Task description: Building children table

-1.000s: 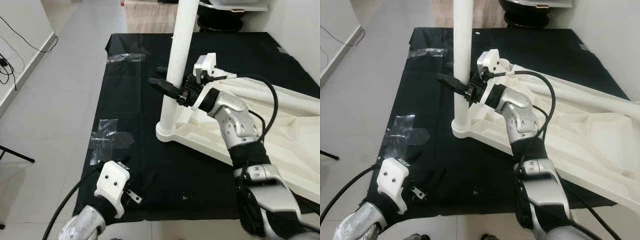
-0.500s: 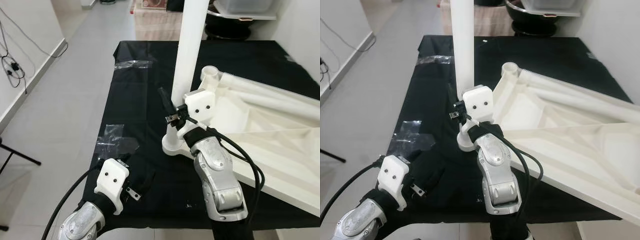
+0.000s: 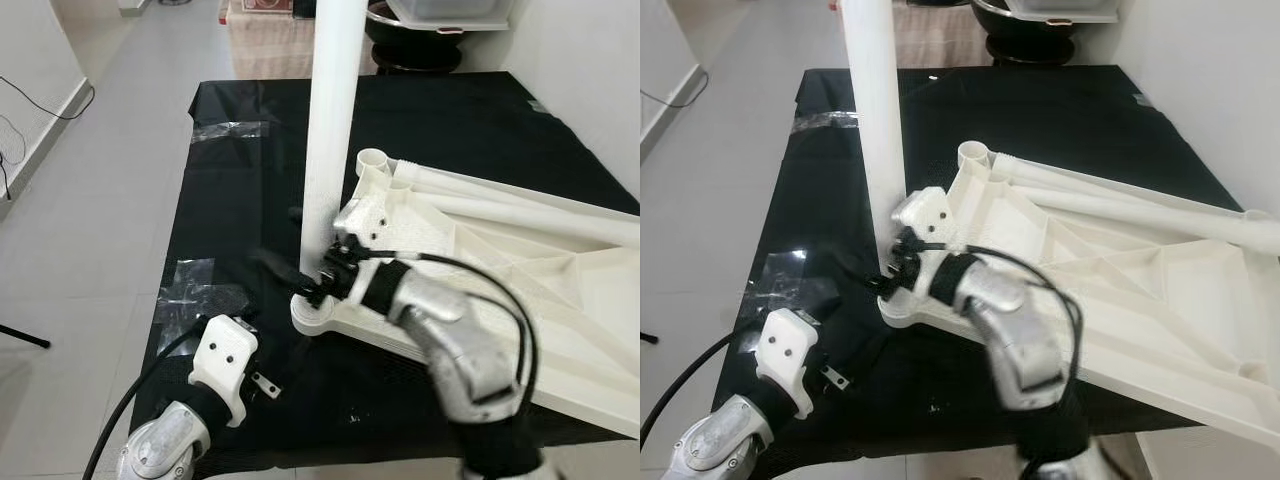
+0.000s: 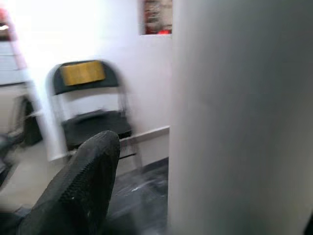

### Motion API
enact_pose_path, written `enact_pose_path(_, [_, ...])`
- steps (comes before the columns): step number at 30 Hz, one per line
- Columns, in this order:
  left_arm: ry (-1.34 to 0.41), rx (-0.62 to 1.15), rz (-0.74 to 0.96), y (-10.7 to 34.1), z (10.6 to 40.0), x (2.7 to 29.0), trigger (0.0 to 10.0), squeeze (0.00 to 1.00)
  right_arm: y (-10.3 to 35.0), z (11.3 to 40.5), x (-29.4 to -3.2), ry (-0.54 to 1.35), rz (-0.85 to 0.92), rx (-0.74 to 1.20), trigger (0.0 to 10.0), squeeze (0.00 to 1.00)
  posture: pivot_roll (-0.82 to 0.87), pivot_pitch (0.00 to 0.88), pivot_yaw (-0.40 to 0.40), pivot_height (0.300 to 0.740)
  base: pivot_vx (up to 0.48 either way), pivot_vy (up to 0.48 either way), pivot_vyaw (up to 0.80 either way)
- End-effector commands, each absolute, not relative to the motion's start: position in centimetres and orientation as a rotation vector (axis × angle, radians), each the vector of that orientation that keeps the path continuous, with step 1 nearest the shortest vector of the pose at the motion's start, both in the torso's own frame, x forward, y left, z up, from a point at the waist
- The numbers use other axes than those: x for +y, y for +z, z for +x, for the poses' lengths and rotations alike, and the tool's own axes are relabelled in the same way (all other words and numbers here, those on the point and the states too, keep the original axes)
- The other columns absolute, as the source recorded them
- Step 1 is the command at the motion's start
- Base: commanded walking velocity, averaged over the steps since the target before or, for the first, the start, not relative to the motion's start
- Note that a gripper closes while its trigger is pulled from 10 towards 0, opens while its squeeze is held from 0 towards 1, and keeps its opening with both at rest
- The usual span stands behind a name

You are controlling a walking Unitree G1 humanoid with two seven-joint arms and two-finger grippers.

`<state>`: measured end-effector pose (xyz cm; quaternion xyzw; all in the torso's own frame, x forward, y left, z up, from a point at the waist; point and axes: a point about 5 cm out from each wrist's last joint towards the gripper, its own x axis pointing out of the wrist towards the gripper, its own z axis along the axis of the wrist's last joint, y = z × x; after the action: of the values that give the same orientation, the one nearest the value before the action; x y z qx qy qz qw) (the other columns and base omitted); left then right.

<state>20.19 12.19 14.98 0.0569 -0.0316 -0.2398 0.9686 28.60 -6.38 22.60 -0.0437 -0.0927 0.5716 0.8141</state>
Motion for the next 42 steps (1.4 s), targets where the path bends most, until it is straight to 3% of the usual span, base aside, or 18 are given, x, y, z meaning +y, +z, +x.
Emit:
enact_pose_path(1, [-0.492,-0.053,0.106,14.8,19.9,12.1,10.0,0.00,21.8,28.4,-5.8,1.392,-0.090,-0.155,10.0,0.00,0.05,0.166,-0.046,0.740,0.000,0.000,0.00])
enact_pose_path(9, [-0.491,-0.051,0.104,15.0,19.3,11.9,10.0,0.00,21.6,30.0,-6.5,1.569,-0.099,-0.062,10.0,0.00,0.08,0.198,-0.051,0.740,0.000,0.000,0.00])
enact_pose_path(10, [-0.491,-0.049,0.103,15.0,19.2,11.9,10.0,0.00,21.7,30.2,-6.6,1.597,-0.087,-0.051,4.5,0.00,0.08,0.200,-0.050,0.740,0.000,0.000,0.00])
enact_pose_path(11, [-0.491,-0.049,0.103,15.0,19.2,11.9,10.0,0.00,21.7,30.2,-6.6,1.597,-0.087,-0.051,4.5,0.00,0.08,0.200,-0.050,0.740,0.000,0.000,0.00])
enact_pose_path(12, [-0.491,-0.048,0.102,15.0,19.1,11.9,10.0,0.00,21.7,30.3,-6.6,1.611,-0.078,-0.047,0.0,0.00,0.08,0.200,-0.050,0.740,0.000,0.000,0.00])
enact_pose_path(18, [-0.495,-0.044,0.100,15.0,19.0,11.8,10.0,0.00,21.1,30.3,-6.8,1.674,-0.046,-0.003,0.0,0.00,0.08,0.209,-0.050,0.740,0.000,0.000,0.00])
enact_pose_path(26, [-0.494,-0.045,0.099,15.0,19.1,11.9,10.0,0.00,19.2,30.2,-6.4,1.521,-0.071,0.026,0.0,0.00,0.06,0.212,-0.051,0.740,0.000,0.000,0.00])
enact_pose_path(27, [-0.493,-0.045,0.099,15.0,19.1,12.0,10.0,0.00,18.4,30.6,-5.9,1.343,-0.098,0.039,0.0,0.00,0.05,0.210,-0.050,0.740,0.000,0.000,0.00])
enact_pose_path(28, [-0.491,-0.045,0.101,15.1,19.2,12.1,10.0,0.00,17.0,31.6,-5.3,0.919,-0.146,0.074,0.0,0.00,0.05,0.209,-0.046,0.740,0.000,0.000,0.00])
enact_pose_path(30, [-0.490,-0.045,0.101,15.1,19.2,12.2,10.0,0.00,16.8,31.8,-5.3,0.806,-0.163,0.080,0.0,0.00,0.05,0.209,-0.046,0.740,0.000,0.000,0.00])
enact_pose_path(31, [-0.491,-0.046,0.102,15.1,19.2,12.2,10.0,0.00,16.7,31.3,-5.4,0.663,-0.146,0.070,0.0,0.00,0.03,0.210,-0.043,0.740,0.000,0.000,0.00])
enact_pose_path(33, [-0.495,-0.048,0.103,15.1,19.4,12.2,10.0,0.00,17.4,29.9,-4.5,0.551,-0.116,0.040,0.0,0.00,0.04,0.205,-0.038,0.740,0.000,0.000,0.00])
enact_pose_path(42, [-0.491,-0.051,0.109,15.0,19.9,12.1,10.0,0.00,20.1,30.1,-0.5,0.689,0.012,-0.031,0.0,0.00,0.03,0.178,-0.042,0.740,0.000,0.000,0.00])
